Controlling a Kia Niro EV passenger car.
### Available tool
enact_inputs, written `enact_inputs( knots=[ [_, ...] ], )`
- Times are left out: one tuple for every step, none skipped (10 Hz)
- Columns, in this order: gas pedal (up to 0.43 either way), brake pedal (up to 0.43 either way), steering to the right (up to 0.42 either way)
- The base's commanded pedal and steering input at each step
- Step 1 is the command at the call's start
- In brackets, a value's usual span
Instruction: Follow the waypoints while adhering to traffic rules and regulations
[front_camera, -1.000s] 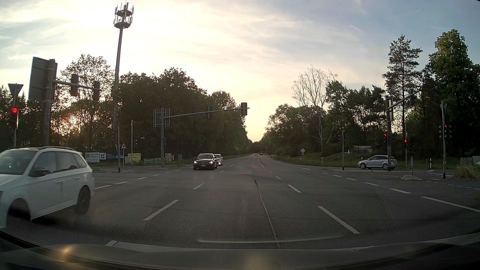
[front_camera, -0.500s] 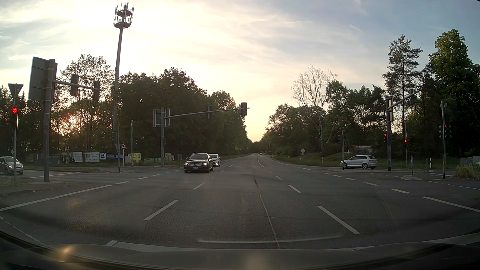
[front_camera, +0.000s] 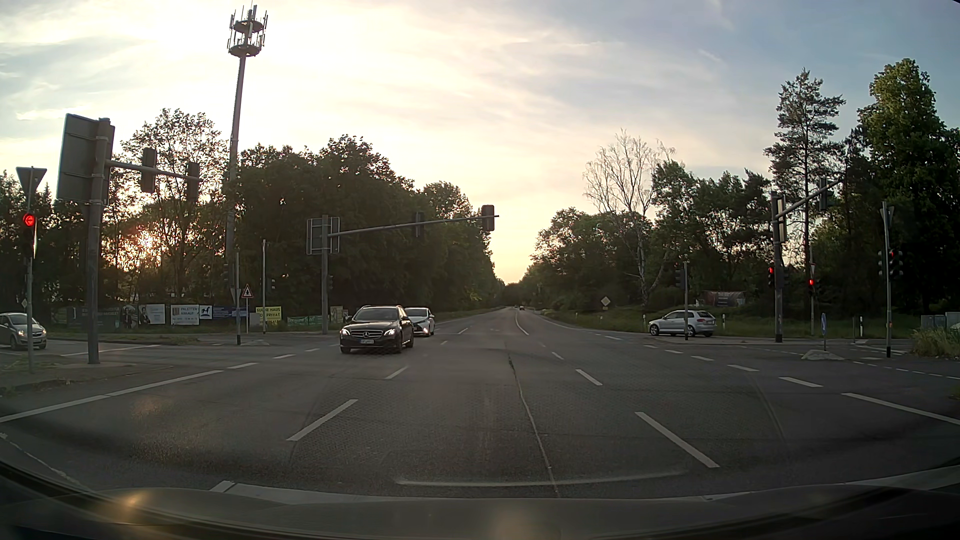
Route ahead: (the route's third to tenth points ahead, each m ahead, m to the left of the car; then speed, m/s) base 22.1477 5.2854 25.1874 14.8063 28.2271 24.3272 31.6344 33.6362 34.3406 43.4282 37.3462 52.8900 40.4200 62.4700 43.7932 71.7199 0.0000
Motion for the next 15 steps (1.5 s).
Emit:
enact_inputs(
  knots=[
    [0.000,0.378,0.001],
    [0.000,0.378,0.001],
    [0.000,0.378,0.001],
    [0.000,0.378,0.001],
    [0.000,0.378,0.001],
    [0.000,0.378,0.001],
    [0.000,0.378,0.001],
    [0.000,0.378,0.001],
    [0.000,0.384,0.001],
    [0.000,0.378,0.001],
    [0.000,0.378,0.001],
    [0.000,0.384,0.001],
    [0.000,0.378,0.001],
    [0.000,0.378,0.001],
    [0.000,0.378,0.001]
  ],
)
